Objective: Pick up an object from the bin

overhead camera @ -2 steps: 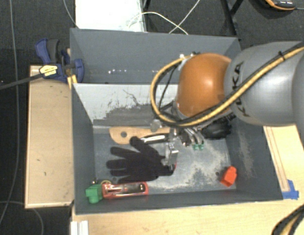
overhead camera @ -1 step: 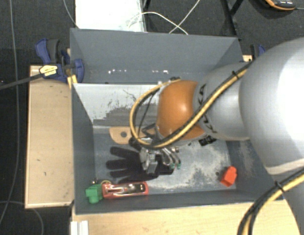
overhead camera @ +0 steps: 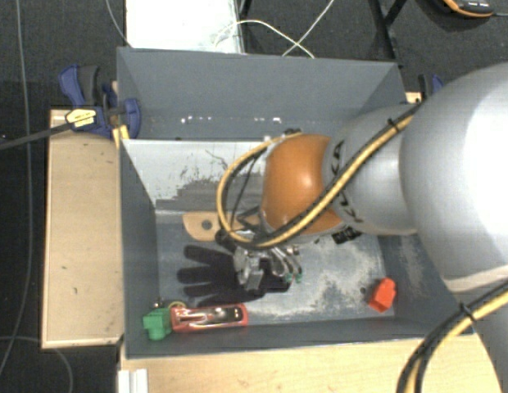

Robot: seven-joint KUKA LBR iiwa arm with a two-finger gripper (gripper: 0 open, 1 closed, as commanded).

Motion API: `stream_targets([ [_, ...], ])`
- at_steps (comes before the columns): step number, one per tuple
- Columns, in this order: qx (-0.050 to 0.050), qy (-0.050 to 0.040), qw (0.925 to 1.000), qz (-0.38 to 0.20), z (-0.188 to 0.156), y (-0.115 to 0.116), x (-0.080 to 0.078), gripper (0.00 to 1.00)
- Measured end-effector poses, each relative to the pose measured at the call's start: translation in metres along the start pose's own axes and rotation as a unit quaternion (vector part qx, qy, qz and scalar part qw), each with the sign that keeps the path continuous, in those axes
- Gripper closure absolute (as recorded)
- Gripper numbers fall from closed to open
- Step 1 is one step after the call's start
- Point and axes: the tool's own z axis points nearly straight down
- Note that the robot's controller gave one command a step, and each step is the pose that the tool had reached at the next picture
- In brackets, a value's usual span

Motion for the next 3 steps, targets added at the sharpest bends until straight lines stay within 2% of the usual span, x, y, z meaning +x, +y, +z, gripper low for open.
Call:
stream_targets([
  [1, -0.001, -0.0016, 0.9999, 0.015, -0.098, 0.013, -0.021, 1.00],
  [2, 0.001, 0.0032, 0.9997, 0.024, -0.128, -0.015, -0.002, 1.00],
  [3, 0.000, -0.0047, 0.9996, 0.029, -0.100, 0.007, -0.015, 1.00],
])
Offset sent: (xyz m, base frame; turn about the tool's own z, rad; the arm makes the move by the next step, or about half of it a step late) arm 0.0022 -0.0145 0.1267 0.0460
